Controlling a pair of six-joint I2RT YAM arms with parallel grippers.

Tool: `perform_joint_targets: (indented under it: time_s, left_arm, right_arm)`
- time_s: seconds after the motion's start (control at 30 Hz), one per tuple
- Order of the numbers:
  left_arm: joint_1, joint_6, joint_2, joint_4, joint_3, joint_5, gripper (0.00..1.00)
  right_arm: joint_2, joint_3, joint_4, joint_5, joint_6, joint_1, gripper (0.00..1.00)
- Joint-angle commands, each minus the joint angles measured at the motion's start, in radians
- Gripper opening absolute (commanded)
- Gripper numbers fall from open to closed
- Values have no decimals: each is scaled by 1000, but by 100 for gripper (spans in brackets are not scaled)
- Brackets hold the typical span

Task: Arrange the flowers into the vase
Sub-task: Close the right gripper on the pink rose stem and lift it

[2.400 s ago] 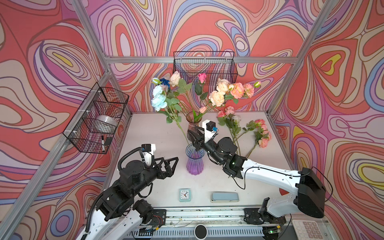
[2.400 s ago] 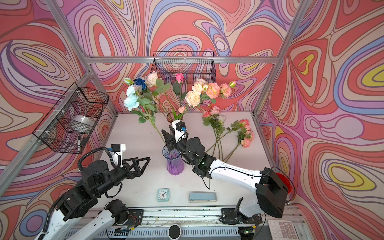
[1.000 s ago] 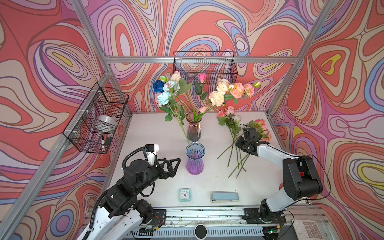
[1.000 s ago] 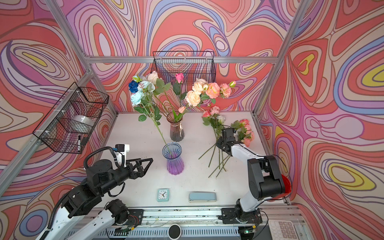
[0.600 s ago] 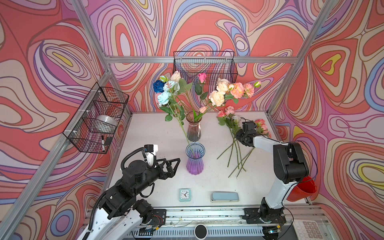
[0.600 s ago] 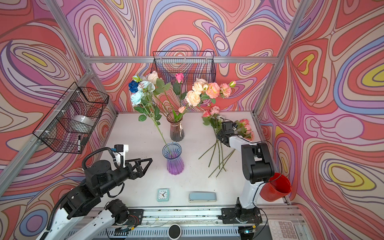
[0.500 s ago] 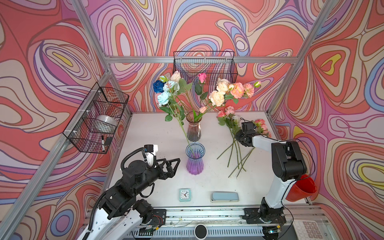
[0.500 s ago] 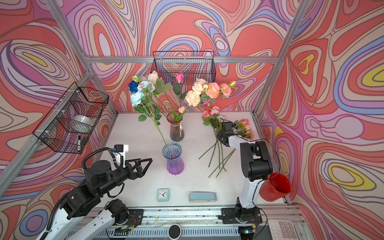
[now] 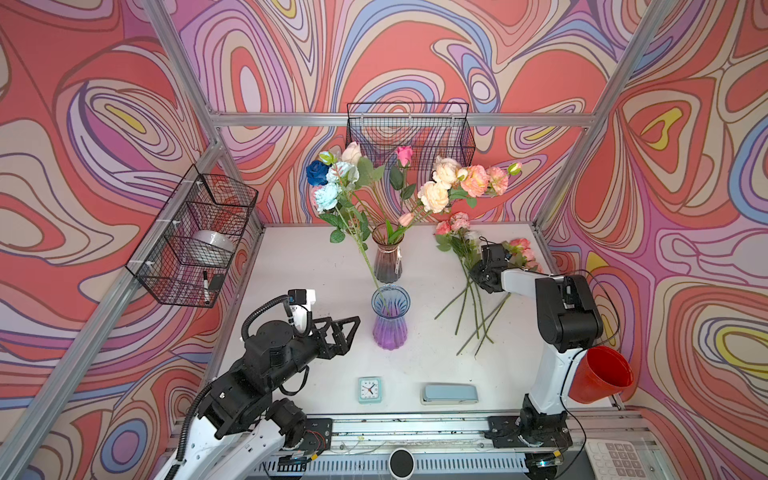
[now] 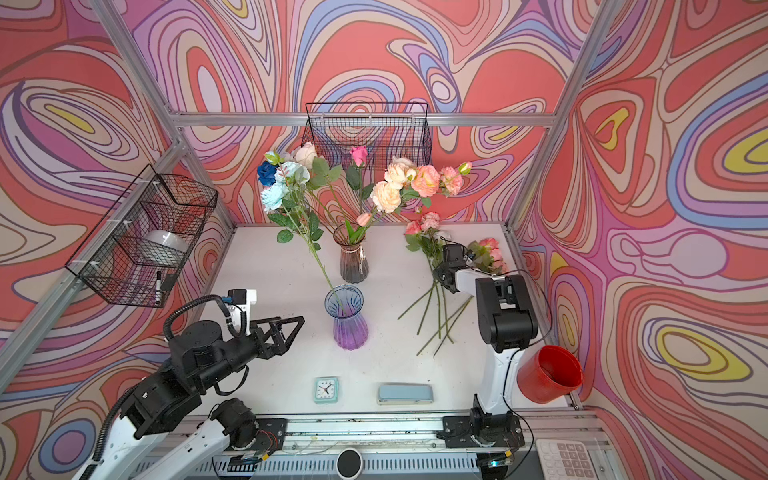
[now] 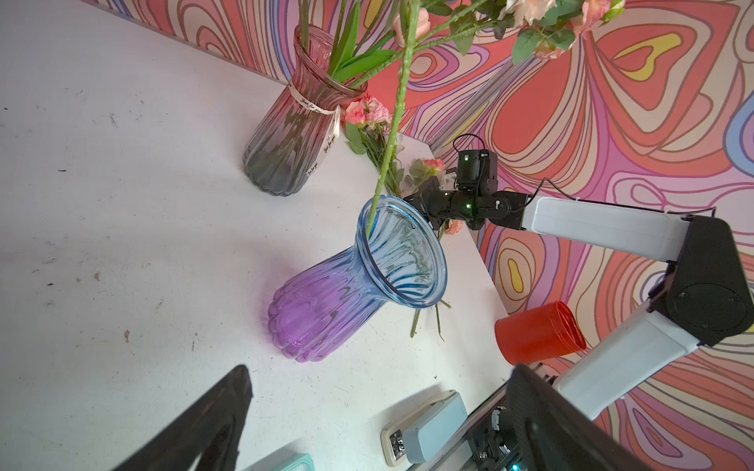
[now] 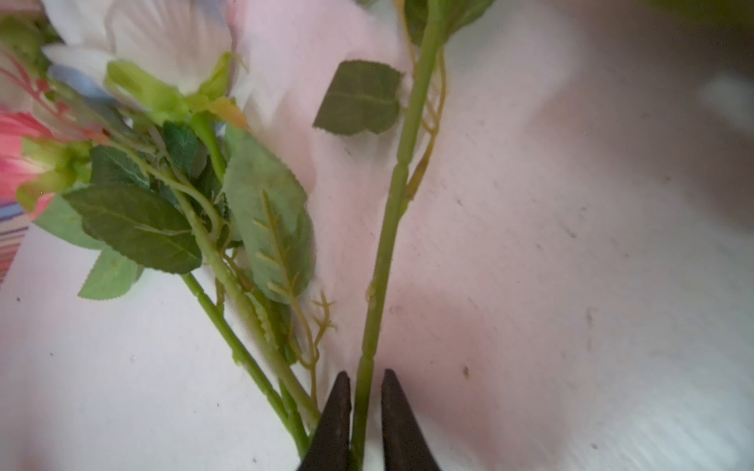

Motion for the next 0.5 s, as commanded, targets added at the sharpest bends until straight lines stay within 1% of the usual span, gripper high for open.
perform_joint_targets:
  time_s: [0.0,0.07,0.13,0.27,0.47]
  left_arm:
    - [-8,12,1,-11,-2,-10,100]
    - [-8,13,-2,-14,3,-10,100]
    - [-8,14,-4,-12,4,-12,100]
    - [-8,16,-2,-10,10,-11,100]
    - [-8,17,-6,-15,28,2,100]
  right_arm:
    - [-5,-4,18,14,-14,-6,6]
    - [-40,-22,30,11,-27,-8,2]
    - [-83,-44,49,10,-44,-8,0]
    - [-192,-108,74,2,-56,-7,0]
    - [-424,-248,95,-24,-57,-5,0]
